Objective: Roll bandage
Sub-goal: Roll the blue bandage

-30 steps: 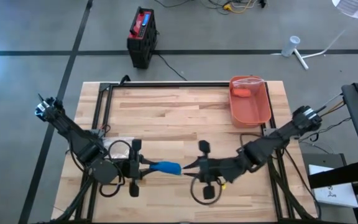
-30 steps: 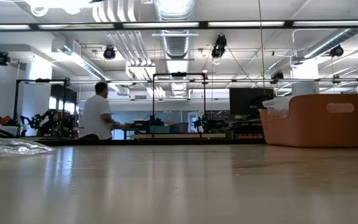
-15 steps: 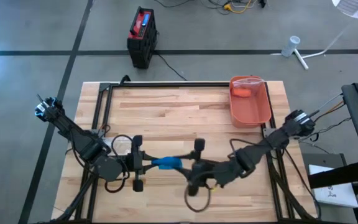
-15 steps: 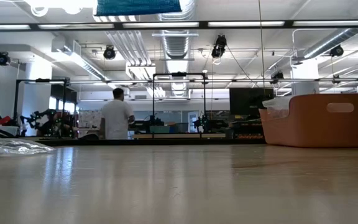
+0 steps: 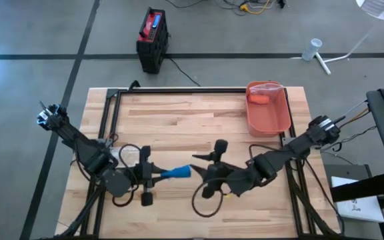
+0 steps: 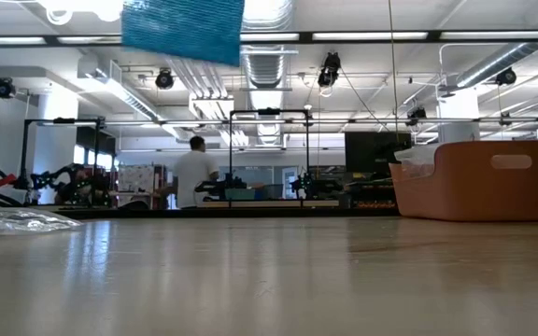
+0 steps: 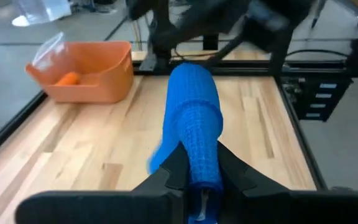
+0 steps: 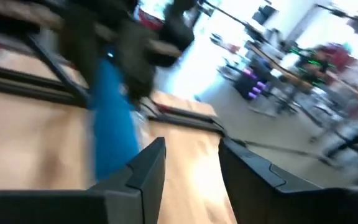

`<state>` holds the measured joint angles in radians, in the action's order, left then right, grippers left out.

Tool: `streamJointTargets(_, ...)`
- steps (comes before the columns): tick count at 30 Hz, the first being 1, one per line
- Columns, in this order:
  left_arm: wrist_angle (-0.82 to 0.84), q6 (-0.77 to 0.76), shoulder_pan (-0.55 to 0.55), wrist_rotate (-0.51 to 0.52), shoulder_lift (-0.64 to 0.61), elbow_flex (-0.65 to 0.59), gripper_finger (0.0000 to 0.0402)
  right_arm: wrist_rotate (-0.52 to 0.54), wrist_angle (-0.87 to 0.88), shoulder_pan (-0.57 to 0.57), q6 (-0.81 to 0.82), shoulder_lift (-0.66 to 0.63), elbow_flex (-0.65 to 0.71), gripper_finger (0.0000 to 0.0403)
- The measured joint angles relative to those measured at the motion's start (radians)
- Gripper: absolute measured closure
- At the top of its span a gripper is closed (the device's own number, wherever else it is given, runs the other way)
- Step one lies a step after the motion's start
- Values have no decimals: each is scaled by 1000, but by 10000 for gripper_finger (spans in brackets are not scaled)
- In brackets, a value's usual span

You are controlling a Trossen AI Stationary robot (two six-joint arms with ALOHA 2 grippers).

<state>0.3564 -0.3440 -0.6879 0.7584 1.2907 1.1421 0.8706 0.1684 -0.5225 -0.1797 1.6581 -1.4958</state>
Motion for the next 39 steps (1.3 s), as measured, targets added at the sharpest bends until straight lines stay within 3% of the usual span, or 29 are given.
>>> streamJointTargets(6, -12, -77, 26, 13, 0, -1, 371, -192, -181, -4, -105, 38, 1, 255)
streamJointTargets(10, -23, -117, 37, 8, 0, -1, 371, -159, -214, 20, -199, 100, 5, 260)
streamJointTargets(16, -35, -149, 38, -46, 1, -2, 375, 61, -170, 25, -280, 131, 3, 270)
streamJointTargets(20, -31, -183, 40, -70, 1, -2, 369, 141, -134, 16, -306, 121, 3, 274)
streamJointTargets(28, -21, -197, 36, -76, -1, 1, 375, 170, -60, 6, -334, 79, 4, 265)
streamJointTargets(35, -17, -261, 46, -105, 0, 1, 368, 3, -91, -45, -418, 71, -16, 251)
streamJointTargets(39, -19, -309, 72, -97, 0, 1, 373, -19, -99, -40, -468, 75, -17, 239)
